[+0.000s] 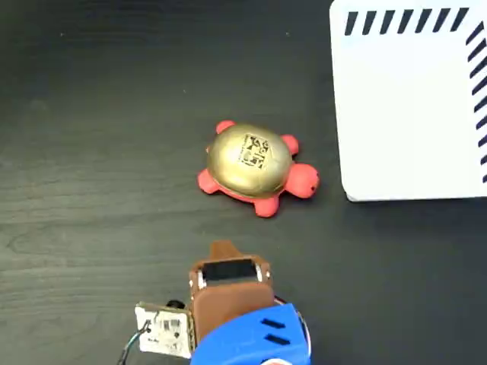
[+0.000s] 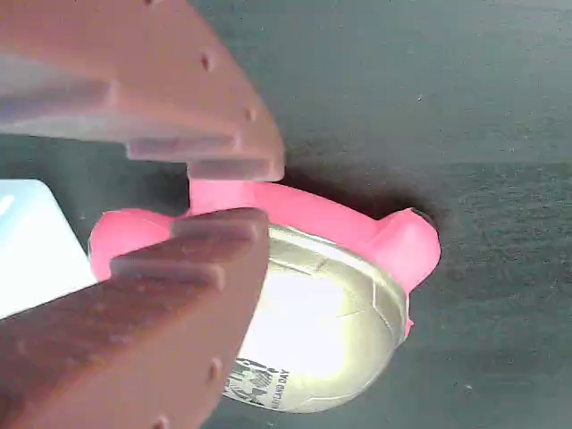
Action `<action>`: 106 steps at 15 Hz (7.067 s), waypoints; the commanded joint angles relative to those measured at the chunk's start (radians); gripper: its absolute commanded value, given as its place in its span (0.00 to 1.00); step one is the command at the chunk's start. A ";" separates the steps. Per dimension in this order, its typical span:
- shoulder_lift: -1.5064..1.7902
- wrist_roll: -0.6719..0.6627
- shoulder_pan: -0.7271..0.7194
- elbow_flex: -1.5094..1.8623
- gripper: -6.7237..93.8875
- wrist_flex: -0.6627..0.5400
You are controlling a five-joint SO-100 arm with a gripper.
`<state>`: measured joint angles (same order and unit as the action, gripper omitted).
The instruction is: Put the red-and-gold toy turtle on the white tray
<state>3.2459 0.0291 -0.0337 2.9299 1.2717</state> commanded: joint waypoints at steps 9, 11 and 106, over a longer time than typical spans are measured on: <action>0.008 0.009 -0.015 -0.011 0.07 0.012; 0.008 0.009 -0.015 -0.011 0.07 0.012; -1.720 0.210 0.219 -1.578 0.07 0.414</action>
<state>1.3975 0.2485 0.1641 1.4895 1.6322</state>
